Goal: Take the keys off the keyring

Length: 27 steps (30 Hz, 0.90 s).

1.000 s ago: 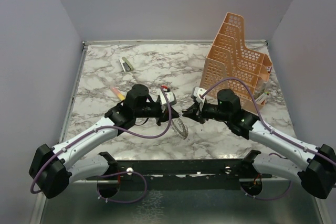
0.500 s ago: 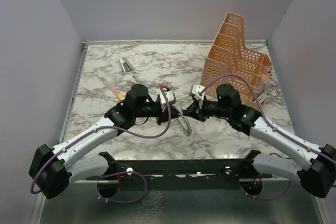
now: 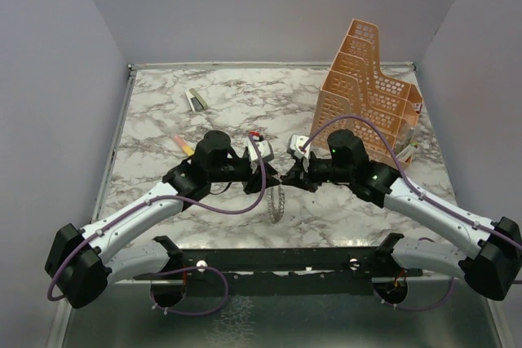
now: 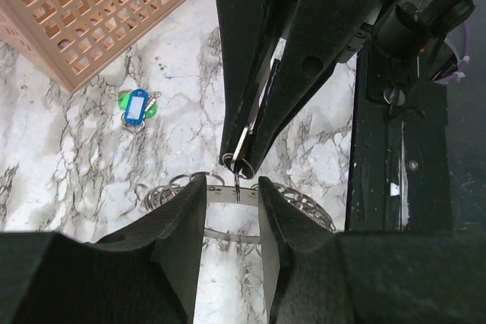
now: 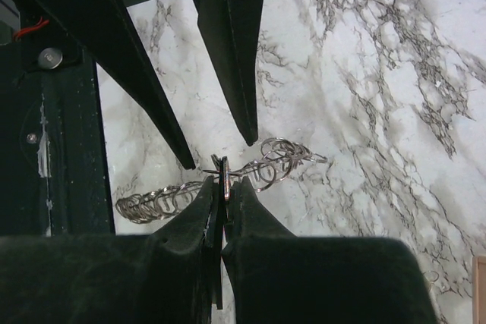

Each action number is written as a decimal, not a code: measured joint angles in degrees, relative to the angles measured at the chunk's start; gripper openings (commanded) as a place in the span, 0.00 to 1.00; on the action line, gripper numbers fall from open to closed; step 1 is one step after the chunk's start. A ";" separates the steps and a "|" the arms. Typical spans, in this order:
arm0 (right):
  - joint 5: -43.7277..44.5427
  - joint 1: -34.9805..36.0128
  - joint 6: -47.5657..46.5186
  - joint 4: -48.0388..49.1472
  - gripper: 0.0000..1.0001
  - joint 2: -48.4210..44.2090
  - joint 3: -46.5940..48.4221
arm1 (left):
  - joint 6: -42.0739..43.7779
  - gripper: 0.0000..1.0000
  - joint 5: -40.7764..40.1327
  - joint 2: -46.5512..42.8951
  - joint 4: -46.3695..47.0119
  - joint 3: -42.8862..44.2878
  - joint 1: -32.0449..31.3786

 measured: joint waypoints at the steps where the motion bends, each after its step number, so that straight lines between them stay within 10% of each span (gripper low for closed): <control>1: 0.00 0.15 -0.15 -0.04 0.00 0.17 0.00 | -0.02 0.34 0.00 0.02 -0.02 0.00 0.00; 27: 0.00 0.92 -0.76 -0.96 0.00 0.31 0.00 | 0.50 0.24 0.28 2.75 -0.15 0.00 -0.39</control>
